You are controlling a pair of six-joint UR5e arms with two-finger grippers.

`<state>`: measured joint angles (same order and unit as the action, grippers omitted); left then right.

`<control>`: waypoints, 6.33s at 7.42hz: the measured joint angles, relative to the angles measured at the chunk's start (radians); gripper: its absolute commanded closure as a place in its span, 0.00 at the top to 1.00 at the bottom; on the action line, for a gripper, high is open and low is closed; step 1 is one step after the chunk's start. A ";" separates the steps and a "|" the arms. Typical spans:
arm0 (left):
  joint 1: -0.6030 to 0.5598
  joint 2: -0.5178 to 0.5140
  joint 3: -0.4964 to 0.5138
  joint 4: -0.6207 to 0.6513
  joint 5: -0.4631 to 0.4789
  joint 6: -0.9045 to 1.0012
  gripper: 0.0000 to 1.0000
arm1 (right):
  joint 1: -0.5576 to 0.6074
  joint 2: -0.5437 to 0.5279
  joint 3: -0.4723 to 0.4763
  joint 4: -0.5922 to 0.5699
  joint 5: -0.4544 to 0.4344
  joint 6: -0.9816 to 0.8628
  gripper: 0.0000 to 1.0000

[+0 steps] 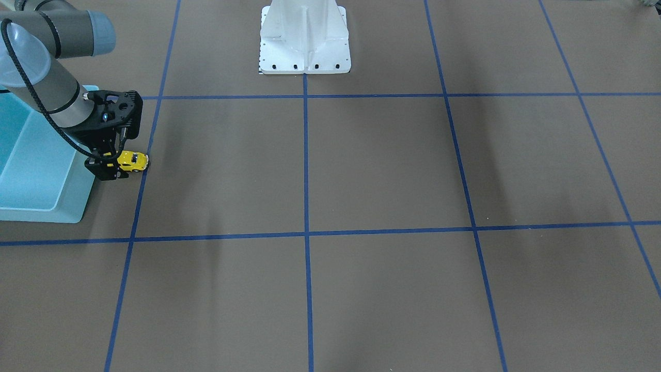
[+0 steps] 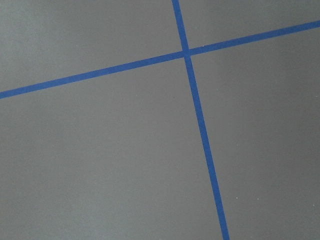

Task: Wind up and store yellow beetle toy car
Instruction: 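Reach the right gripper down to the car beside the blue bin, then close the right gripper around the yellow car's body, then lift the car with the right gripper and carry it over the bin, then lower the car into the light-blue bin with the right gripper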

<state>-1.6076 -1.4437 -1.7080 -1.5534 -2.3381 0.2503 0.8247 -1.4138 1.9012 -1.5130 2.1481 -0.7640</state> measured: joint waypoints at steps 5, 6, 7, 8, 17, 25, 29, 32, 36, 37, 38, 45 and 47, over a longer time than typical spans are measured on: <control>0.000 0.002 0.002 0.000 -0.031 -0.002 1.00 | -0.085 -0.013 -0.007 0.000 -0.104 -0.077 1.00; 0.001 0.002 0.003 0.001 -0.031 -0.002 1.00 | -0.091 -0.013 -0.006 0.000 -0.117 -0.078 1.00; 0.001 0.002 0.004 0.001 -0.032 -0.002 1.00 | -0.096 -0.014 -0.007 0.000 -0.125 -0.077 1.00; 0.000 0.003 0.004 0.000 -0.032 -0.001 1.00 | -0.104 -0.016 -0.008 0.000 -0.136 -0.075 1.00; 0.000 0.011 0.011 0.001 -0.032 0.000 1.00 | -0.119 -0.061 -0.047 0.007 -0.154 0.032 0.86; -0.004 0.012 0.011 0.001 -0.032 0.000 1.00 | -0.114 -0.048 -0.008 -0.019 -0.137 0.022 0.00; -0.013 0.012 0.010 0.001 -0.032 0.001 1.00 | 0.031 0.137 0.211 -0.512 -0.093 -0.038 0.00; -0.018 0.013 0.011 0.002 -0.032 0.001 1.00 | 0.156 0.000 0.255 -0.587 -0.042 -0.243 0.00; -0.018 0.013 0.011 0.002 -0.032 0.001 1.00 | 0.228 -0.229 0.069 -0.213 0.013 -0.356 0.00; -0.018 0.012 0.011 0.003 -0.032 0.002 1.00 | 0.231 -0.261 0.001 -0.103 0.031 -0.358 0.00; -0.018 0.012 0.011 0.003 -0.032 0.003 1.00 | 0.231 -0.280 -0.040 -0.050 0.039 -0.357 0.00; -0.027 0.012 0.015 0.002 -0.032 0.007 1.00 | 0.188 -0.274 -0.078 -0.007 0.045 -0.279 0.00; -0.027 0.012 0.016 0.002 -0.032 0.007 1.00 | 0.171 -0.269 -0.081 -0.007 0.045 -0.278 0.00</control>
<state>-1.6350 -1.4321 -1.6921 -1.5513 -2.3700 0.2577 0.9960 -1.6825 1.8203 -1.5202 2.1926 -1.0418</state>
